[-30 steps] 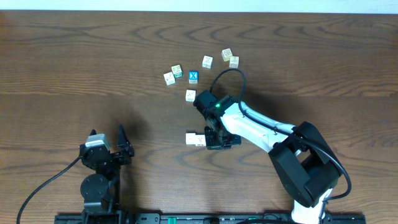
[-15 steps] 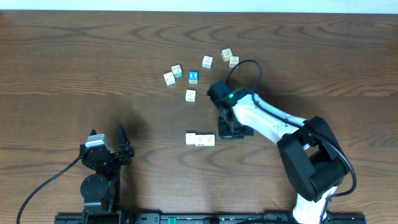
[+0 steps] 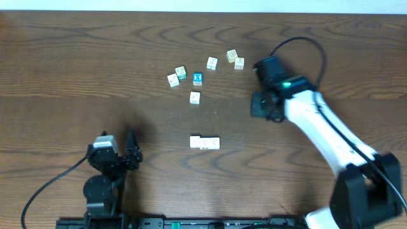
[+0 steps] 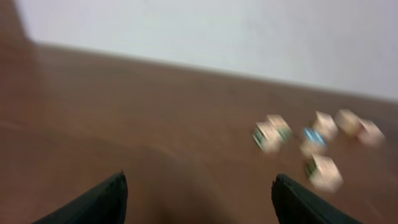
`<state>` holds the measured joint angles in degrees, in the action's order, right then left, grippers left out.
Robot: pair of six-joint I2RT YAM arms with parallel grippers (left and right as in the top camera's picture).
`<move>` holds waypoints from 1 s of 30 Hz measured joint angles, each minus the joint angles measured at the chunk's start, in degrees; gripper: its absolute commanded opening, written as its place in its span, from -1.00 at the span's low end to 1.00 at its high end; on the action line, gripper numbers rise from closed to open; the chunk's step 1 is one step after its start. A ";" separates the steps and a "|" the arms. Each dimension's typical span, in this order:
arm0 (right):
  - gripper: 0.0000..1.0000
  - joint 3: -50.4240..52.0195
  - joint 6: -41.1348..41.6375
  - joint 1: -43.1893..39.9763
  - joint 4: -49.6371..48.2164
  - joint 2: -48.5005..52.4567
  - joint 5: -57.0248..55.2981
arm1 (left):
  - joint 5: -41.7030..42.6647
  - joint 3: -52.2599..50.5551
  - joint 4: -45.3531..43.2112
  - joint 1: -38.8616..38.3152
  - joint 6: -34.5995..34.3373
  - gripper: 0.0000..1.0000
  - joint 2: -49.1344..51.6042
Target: Lift 3 blocks
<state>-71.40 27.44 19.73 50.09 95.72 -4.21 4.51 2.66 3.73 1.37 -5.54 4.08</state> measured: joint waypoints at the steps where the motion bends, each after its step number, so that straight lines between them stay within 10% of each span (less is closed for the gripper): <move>1: -0.91 0.00 -0.98 -1.07 -0.70 -1.27 0.50 | 1.36 0.90 1.20 0.00 -0.46 0.50 2.12; 14: -0.97 0.11 -6.93 -7.08 1.53 -4.94 7.28 | 14.10 41.70 25.00 -0.02 -3.17 0.50 50.80; 21: -0.97 0.11 -10.25 -7.08 2.49 -4.94 8.35 | 27.43 46.14 24.50 -0.02 -3.28 0.49 64.30; 24: -0.93 0.11 -11.41 -7.08 1.79 -4.94 8.37 | 32.11 46.14 24.37 -0.11 -3.72 -0.17 67.73; 30: -0.90 0.11 -12.26 -7.08 0.96 -4.94 8.52 | 32.85 46.14 22.36 -4.20 -7.02 -0.23 71.82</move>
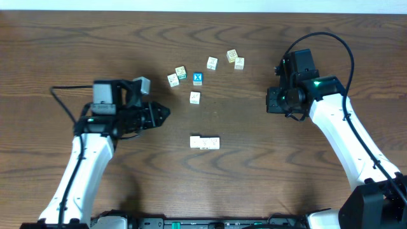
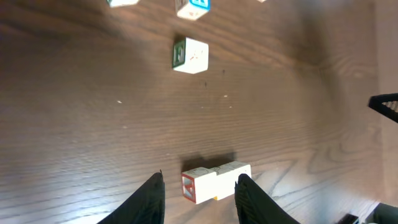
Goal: Lift 3 blocks
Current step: 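Move the left gripper forward over the row of blocks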
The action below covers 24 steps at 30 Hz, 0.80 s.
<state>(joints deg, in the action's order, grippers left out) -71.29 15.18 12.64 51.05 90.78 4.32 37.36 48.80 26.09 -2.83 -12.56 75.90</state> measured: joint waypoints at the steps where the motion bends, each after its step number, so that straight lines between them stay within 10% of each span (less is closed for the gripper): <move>1: -0.90 0.02 -0.09 0.00 -0.07 0.00 0.00 | -0.98 0.00 -0.24 -1.29 -0.94 -0.25 0.26; 12: -0.90 0.00 -0.39 -0.07 -0.50 0.00 -0.70 | -26.77 2.43 -1.62 -22.60 -12.17 -0.75 1.53; 24: -0.93 0.00 -0.42 -0.09 -0.50 0.00 -0.98 | -34.77 2.49 -3.69 -24.79 -15.23 -0.83 11.23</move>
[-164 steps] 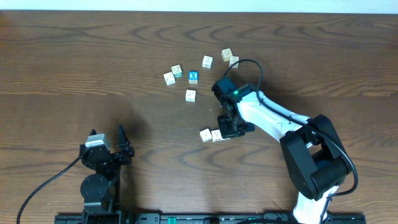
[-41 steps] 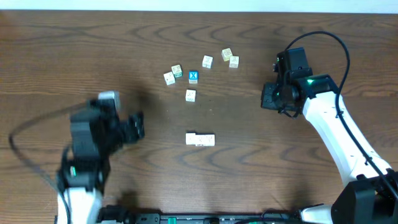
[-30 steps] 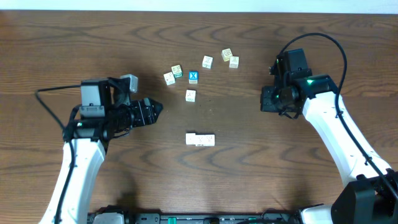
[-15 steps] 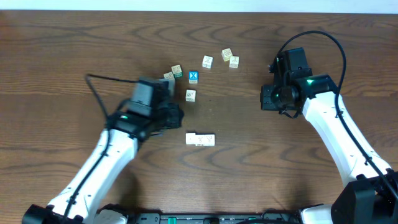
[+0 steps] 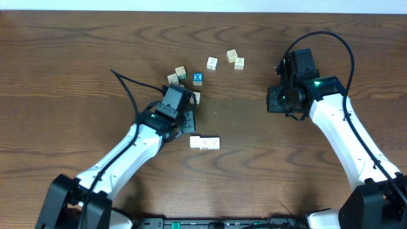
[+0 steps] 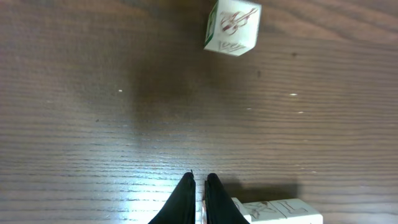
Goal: Lift 3 blocks
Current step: 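Move the left gripper forward over the row of blocks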
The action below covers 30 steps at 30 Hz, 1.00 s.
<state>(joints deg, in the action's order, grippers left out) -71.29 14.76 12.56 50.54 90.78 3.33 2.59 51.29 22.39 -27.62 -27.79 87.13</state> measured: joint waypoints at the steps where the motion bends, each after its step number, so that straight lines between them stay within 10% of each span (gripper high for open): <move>1: -0.94 0.00 0.00 0.00 -0.02 0.00 -0.07 | 0.00 0.00 -0.11 0.00 -0.17 -0.83 0.37; 30: -0.98 0.02 -0.02 0.00 -0.02 0.00 -0.13 | 4.63 0.02 -2.89 -3.39 -1.86 -0.85 5.88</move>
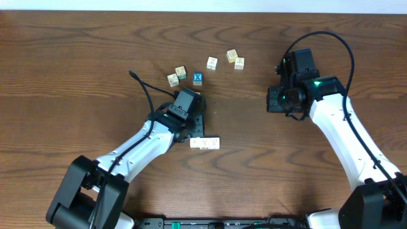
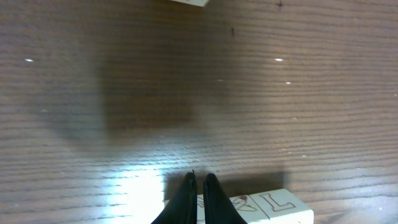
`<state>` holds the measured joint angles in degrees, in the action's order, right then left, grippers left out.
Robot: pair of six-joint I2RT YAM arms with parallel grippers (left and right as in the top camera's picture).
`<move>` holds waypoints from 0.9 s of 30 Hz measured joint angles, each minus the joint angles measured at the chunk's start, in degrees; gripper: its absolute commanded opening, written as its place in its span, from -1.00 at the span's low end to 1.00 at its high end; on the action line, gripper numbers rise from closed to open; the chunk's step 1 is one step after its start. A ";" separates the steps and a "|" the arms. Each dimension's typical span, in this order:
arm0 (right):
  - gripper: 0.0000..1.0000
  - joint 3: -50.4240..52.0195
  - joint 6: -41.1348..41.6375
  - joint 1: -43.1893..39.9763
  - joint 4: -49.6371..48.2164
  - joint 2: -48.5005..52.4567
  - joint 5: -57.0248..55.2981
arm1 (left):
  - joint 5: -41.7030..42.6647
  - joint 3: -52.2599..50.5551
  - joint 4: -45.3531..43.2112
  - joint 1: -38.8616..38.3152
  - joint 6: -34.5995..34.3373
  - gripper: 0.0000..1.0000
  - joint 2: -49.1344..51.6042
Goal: Lift 3 blocks
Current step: 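Move the left gripper forward over the row of blocks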
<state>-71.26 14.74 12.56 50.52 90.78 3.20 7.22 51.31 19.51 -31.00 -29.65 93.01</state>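
Note:
A row of three white letter blocks (image 1: 205, 143) lies side by side on the table's middle. In the left wrist view the row (image 2: 273, 205) shows an L on its right block. My left gripper (image 1: 193, 129) is shut, and its dark fingertips (image 2: 199, 182) stand over the left end of the row, nothing between them. My right gripper (image 1: 277, 102) hangs well to the right of the row, and its fingers are too dark to read.
Several loose blocks lie scattered behind the row, among them a blue X block (image 1: 198, 78) and white ones (image 1: 173, 80) (image 1: 212, 63) (image 1: 239, 63). One block's edge (image 2: 189, 2) shows at the top of the left wrist view. The left arm's cable (image 1: 147, 95) loops over the table.
My left gripper, still shut, has shifted a little toward the row, so that its tips now overlap the row's left end. The right arm has not moved.
My left arm was folded at the front left with its gripper open, and the right gripper hung nearer the loose blocks. Then the left arm stood out over the table, open, and the right arm had drawn back. Later the left gripper was shut beside the row, now over it.

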 measured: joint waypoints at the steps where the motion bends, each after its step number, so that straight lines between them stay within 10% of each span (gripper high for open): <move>1: -0.98 -0.02 0.00 0.00 0.00 0.00 0.00 | 0.07 0.00 0.04 -0.24 -0.24 -0.85 0.00; 27: -0.97 -0.02 -0.13 0.00 0.13 0.00 0.00 | -0.11 0.00 1.92 -0.52 -2.10 -0.86 0.00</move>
<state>-71.29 14.61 12.56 50.65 90.78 3.20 7.11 51.31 21.43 -31.53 -31.75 93.01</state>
